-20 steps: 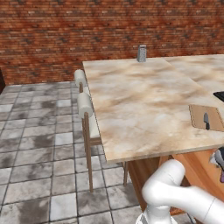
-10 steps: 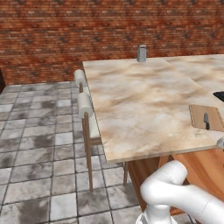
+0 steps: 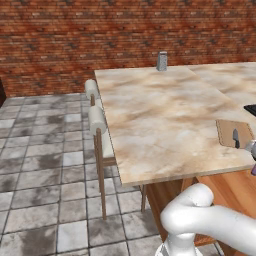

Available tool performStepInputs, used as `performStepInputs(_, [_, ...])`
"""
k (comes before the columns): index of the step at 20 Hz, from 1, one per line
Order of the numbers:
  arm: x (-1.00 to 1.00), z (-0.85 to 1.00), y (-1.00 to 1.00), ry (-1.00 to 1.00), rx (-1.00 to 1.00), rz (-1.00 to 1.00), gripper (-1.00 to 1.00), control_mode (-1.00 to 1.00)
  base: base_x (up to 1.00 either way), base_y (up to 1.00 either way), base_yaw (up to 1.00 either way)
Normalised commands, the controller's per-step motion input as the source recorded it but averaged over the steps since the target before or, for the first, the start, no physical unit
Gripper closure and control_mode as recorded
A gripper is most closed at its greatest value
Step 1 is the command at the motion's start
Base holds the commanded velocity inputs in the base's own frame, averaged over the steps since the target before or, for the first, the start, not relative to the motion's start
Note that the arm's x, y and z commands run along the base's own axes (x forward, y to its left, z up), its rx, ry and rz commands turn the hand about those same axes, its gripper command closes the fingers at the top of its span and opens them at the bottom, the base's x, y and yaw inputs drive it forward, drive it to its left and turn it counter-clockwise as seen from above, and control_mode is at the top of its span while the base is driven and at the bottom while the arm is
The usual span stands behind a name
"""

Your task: Open the drawer on the right and place the cutting tools on the cutting board.

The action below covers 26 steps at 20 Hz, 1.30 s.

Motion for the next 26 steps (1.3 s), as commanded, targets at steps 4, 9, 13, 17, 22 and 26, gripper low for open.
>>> performStepInputs(4, [0.11,0.17,0.02,0.00,-0.01,-0.01,1.00,-1.00,0.00,0.00,0.00])
performStepInputs(9, [0.05,0.00,-0.01,0.00,0.00,0.00,1.00,-1.00,0.00,0.00,0.00])
performStepInputs(13, [0.21,0.02,-0.07,0.01,0.00,0.00,1.00,-1.00,0.00,0.00,0.00])
performStepInputs(17, [0.25,0.02,-0.20,0.01,0.00,0.00,1.00,-1.00,0.00,0.00,0.00])
performStepInputs(22, [0.34,0.15,-0.28,0.00,0.00,0.00,1.00,-1.00,0.00,0.00,0.00])
performStepInputs(26, [0.44,0.29,-0.24,0.00,0.00,0.00,1.00,-1.00,0.00,0.00,0.00])
